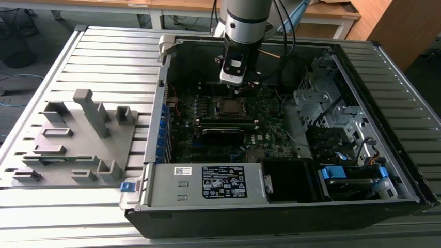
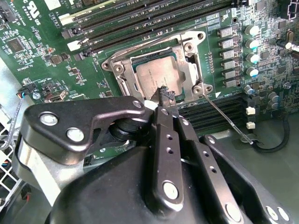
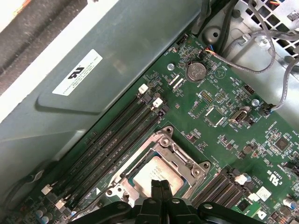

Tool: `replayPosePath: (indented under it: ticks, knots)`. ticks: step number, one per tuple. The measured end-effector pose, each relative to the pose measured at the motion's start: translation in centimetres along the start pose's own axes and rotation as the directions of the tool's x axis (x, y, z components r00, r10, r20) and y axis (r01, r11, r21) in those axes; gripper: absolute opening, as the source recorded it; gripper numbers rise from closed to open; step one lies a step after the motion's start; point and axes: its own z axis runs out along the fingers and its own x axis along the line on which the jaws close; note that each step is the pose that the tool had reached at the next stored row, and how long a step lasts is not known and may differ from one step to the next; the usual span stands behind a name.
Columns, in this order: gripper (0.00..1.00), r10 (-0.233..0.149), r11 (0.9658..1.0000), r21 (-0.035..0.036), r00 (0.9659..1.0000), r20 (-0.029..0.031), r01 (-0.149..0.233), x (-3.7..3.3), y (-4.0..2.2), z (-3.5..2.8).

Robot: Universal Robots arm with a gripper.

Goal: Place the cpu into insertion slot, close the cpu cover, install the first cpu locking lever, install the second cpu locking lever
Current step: 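Close the cpu cover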

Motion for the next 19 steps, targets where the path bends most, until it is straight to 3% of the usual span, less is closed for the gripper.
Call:
replayPosePath:
  ticks: [15, 19]
  knots:
    - [0.11, -0.033, 0.9995, 0.0007, 0.9995, -0.0010, 0.033, 0.00, 0.00, 0.00]
    - [0.11, -0.069, 0.9976, 0.0014, 0.9976, -0.0022, 0.069, 0.00, 0.00, 0.01]
